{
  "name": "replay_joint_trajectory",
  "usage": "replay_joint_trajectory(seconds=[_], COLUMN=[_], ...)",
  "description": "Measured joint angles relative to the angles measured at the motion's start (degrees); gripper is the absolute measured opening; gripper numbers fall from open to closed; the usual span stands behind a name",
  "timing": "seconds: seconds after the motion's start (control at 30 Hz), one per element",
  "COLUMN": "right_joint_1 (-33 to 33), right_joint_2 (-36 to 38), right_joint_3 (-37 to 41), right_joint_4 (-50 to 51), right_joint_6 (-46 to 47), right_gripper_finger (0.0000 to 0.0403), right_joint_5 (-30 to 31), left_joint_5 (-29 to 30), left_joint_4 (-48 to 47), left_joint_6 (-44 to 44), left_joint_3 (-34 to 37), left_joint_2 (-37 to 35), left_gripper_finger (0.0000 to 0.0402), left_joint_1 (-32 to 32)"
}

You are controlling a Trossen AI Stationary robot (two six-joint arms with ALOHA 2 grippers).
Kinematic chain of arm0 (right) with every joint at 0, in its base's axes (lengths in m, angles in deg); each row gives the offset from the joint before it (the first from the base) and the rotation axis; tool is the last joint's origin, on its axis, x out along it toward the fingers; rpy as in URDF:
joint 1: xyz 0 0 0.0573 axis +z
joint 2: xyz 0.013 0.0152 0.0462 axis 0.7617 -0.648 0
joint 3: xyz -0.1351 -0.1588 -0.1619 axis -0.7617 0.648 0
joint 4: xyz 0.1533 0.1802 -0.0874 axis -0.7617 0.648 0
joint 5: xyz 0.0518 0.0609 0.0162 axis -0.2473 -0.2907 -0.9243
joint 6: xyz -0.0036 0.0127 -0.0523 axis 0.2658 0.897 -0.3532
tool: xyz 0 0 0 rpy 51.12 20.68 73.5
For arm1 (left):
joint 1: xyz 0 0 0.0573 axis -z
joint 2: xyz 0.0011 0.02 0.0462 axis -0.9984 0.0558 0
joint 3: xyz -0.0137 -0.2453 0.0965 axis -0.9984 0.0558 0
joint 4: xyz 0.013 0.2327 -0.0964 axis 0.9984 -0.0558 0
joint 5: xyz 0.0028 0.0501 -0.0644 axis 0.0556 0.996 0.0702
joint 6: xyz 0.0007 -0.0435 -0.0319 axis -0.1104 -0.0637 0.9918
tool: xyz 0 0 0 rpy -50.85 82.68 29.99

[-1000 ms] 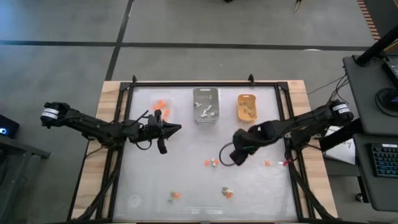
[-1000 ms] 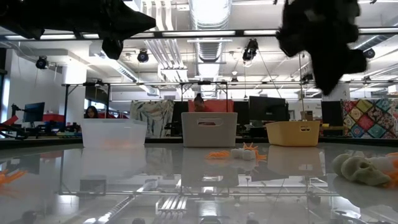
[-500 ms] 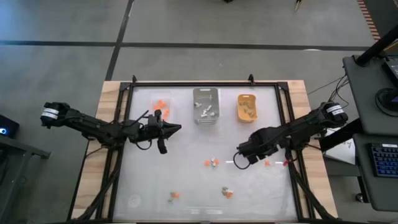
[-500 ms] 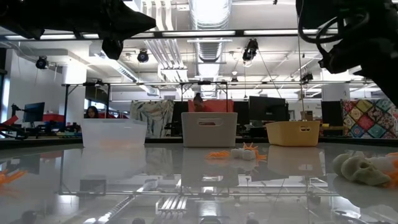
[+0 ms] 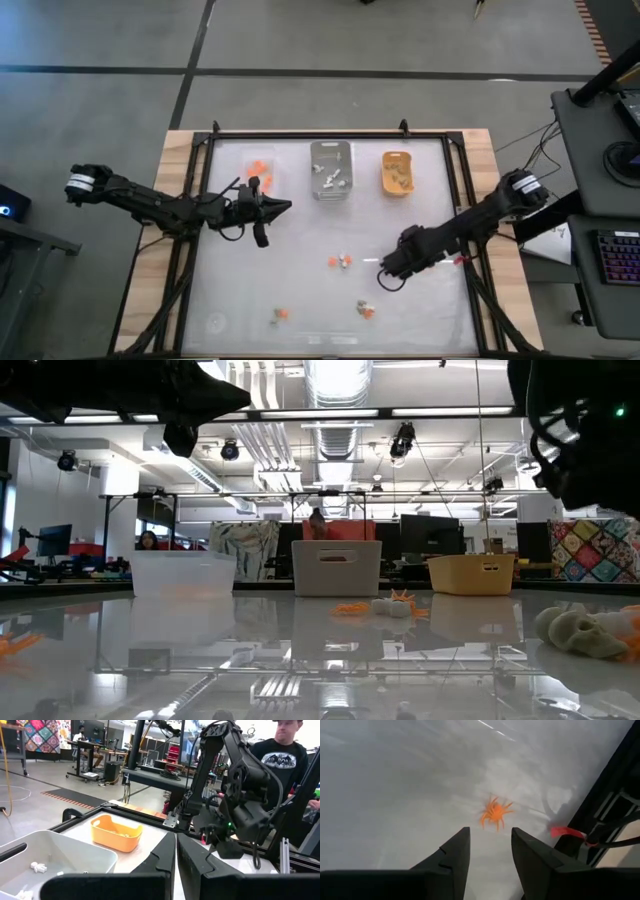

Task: Sort Halloween decoration
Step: Put the orange spider toy into the transparent white bin

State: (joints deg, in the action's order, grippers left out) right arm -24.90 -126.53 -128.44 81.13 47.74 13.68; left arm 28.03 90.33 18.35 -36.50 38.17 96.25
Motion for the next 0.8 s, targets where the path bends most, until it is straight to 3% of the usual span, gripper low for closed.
replay_joint_trajectory(seconds=[0.47,0.8], right_joint_1=[-2.1,-2.5], right_joint_2=[-10.4,-12.4], right_joint_3=[0.3,2.1], right_joint_4=[-0.3,-3.9], right_joint_6=[-7.9,-10.2], right_gripper_finger=[0.0118,0.0084], right_joint_5=[-0.5,-0.7], left_joint_5=[0.0,0.0], left_joint_4=[-0.1,-0.1], left_joint_6=[0.2,0.2], left_joint_3=[0.0,0.0], left_joint_2=[0.0,0.0], left_gripper_finger=[0.0000,0.0000], left_joint_1=[0.0,0.0])
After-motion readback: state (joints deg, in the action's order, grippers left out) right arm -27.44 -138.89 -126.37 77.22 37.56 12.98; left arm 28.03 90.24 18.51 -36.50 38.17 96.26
